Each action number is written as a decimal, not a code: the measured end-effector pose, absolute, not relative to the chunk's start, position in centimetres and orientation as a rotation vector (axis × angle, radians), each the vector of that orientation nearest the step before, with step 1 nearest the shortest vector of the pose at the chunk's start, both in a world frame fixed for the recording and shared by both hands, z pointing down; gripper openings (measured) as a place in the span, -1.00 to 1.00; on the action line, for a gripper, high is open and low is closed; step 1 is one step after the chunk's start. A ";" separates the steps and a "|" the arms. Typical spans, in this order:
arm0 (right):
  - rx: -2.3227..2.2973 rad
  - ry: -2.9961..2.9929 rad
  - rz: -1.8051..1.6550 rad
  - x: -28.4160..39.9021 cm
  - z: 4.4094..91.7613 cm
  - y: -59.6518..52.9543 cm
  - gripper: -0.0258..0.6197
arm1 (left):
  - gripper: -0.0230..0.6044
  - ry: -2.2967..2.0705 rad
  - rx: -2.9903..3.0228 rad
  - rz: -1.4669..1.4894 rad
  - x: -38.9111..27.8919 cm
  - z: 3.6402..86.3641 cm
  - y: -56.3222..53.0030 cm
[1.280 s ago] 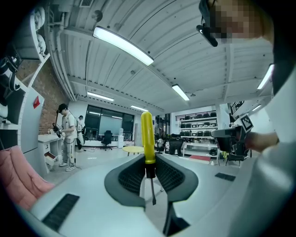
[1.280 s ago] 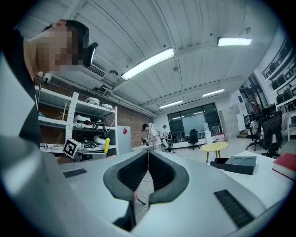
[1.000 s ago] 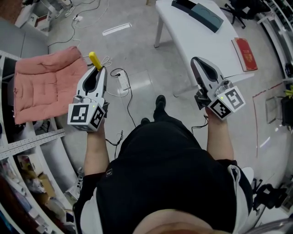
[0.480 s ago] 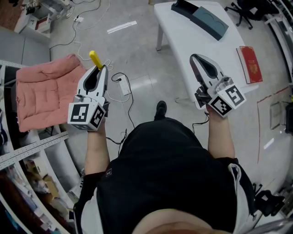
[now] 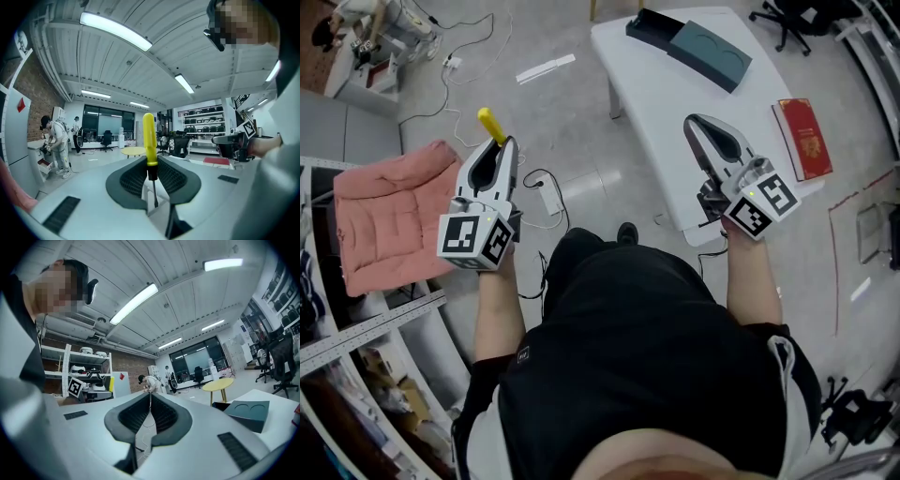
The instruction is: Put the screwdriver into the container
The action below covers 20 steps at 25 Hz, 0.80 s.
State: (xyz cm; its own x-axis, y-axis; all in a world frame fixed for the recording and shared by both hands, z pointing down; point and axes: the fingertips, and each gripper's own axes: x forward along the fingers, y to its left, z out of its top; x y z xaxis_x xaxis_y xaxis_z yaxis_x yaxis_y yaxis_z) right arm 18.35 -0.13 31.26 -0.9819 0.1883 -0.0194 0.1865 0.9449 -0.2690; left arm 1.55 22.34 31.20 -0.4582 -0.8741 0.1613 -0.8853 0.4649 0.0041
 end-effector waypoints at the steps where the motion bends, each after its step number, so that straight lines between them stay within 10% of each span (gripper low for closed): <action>1: -0.297 -3.091 0.427 18.2 31.3 -0.5 -0.82 | -0.68 -2.567 1.555 0.120 1.3 31.1 21.9; 20: -0.088 -3.092 0.411 6.9 32.2 -5.3 -0.82 | -0.68 -2.464 1.730 0.103 -12.4 32.3 14.4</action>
State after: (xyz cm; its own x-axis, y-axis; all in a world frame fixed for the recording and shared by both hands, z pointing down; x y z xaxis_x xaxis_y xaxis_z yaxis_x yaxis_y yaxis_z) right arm 6.87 -5.30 32.23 -0.9982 0.0586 0.0132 0.0531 0.9638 -0.2613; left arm -12.36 14.44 32.32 -0.3348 -0.9311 0.1447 -0.9399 0.3408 0.0188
